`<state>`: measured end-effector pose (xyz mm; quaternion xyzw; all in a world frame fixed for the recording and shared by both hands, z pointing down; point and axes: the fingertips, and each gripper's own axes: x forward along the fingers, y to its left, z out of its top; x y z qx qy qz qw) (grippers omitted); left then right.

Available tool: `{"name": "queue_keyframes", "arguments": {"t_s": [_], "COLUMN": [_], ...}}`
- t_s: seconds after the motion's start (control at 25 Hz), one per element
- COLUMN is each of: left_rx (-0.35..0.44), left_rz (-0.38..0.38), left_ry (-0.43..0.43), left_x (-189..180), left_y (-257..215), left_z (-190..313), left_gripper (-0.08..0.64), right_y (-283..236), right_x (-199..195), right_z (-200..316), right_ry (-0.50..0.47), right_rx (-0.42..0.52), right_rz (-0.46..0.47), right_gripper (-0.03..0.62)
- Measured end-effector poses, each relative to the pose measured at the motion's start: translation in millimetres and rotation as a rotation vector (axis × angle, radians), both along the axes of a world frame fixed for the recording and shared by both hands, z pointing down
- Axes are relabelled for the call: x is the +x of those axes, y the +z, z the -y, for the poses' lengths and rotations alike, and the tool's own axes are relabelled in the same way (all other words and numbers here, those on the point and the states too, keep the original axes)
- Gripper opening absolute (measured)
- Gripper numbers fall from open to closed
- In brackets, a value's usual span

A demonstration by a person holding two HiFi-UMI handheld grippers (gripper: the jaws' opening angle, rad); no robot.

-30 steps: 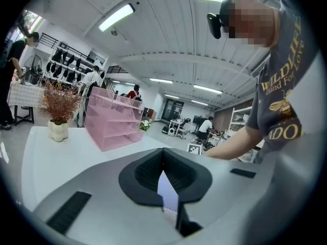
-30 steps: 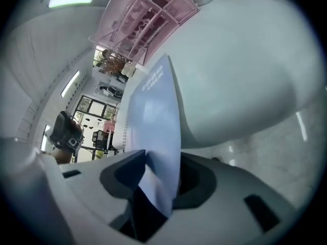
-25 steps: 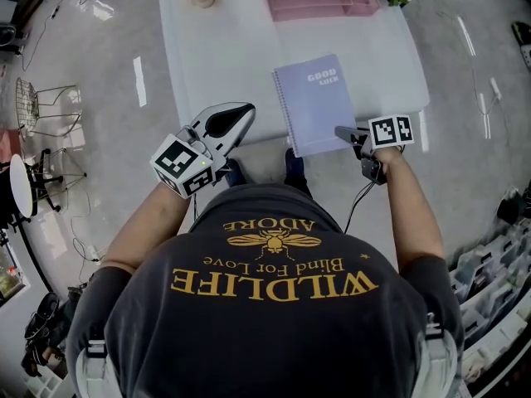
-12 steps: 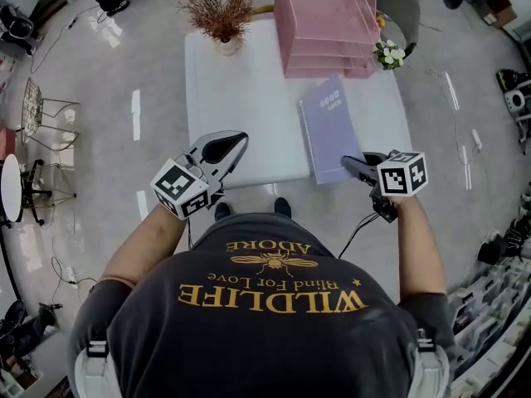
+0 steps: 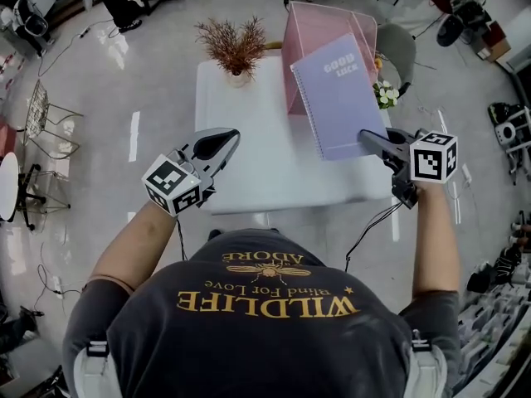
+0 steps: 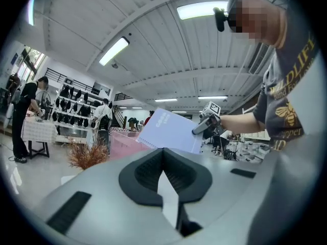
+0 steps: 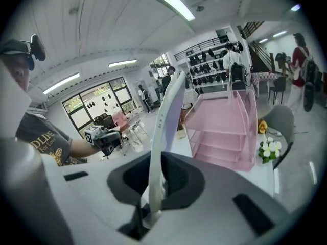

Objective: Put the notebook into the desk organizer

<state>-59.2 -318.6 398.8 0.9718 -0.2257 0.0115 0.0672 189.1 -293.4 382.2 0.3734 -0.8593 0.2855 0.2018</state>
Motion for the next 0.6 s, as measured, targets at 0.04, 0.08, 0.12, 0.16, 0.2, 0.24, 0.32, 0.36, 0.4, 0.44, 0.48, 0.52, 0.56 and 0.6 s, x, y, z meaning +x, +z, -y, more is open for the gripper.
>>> {"name": "queue_keyframes", "arguments": {"t_s": [0.04, 0.08, 0.12, 0.16, 0.2, 0.24, 0.32, 0.36, 0.4, 0.44, 0.48, 0.52, 0.56, 0.6], "left_rx": [0.012, 0.019, 0.022, 0.025, 0.031, 0.039, 0.054, 0.060, 0.066, 0.072, 0.076, 0.080, 0.082, 0.085], "left_rz": [-0.001, -0.003, -0.007, -0.012, -0.015, -0.017, -0.022, -0.026, -0.029, -0.031, -0.031, -0.030, -0.028, -0.026], "left_ry": [-0.001, -0.002, -0.004, -0.007, -0.010, -0.015, -0.023, -0.028, -0.034, -0.040, -0.044, -0.048, -0.050, -0.052], "left_x": [0, -1, -1, -1, -1, -1, -2, -3, -3, -4, -4, -4, -3, -3], "left_y": [-6, -12, -17, -22, -26, -31, -38, -42, -44, -47, -50, -52, -54, -55], "left_z": [4, 8, 11, 15, 18, 23, 33, 38, 43, 47, 52, 55, 59, 62], "left_gripper": [0.000, 0.000, 0.000, 0.000, 0.000, 0.000, 0.000, 0.000, 0.000, 0.000, 0.000, 0.000, 0.000, 0.000], "right_y": [-12, -23, -32, -41, -49, -56, -69, -74, -77, -81, -83, -81, -77, -73], "right_x": [1, 2, 4, 7, 9, 12, 12, 12, 13, 13, 15, 23, 33, 39], "right_z": [9, 18, 25, 34, 43, 53, 75, 87, 100, 112, 125, 137, 149, 161], "right_ry": [-0.002, -0.001, 0.002, 0.007, 0.013, 0.017, 0.009, 0.005, 0.003, 0.002, 0.011, 0.053, 0.110, 0.143], "right_rx": [0.017, 0.031, 0.042, 0.053, 0.064, 0.072, 0.083, 0.084, 0.084, 0.083, 0.079, 0.062, 0.041, 0.029], "right_rz": [0.001, 0.004, 0.008, 0.014, 0.024, 0.039, 0.089, 0.115, 0.135, 0.149, 0.153, 0.136, 0.106, 0.078], "right_gripper": [0.029, 0.029, 0.029, 0.029, 0.029, 0.029, 0.029, 0.029, 0.029, 0.029, 0.029, 0.029, 0.029, 0.029]}}
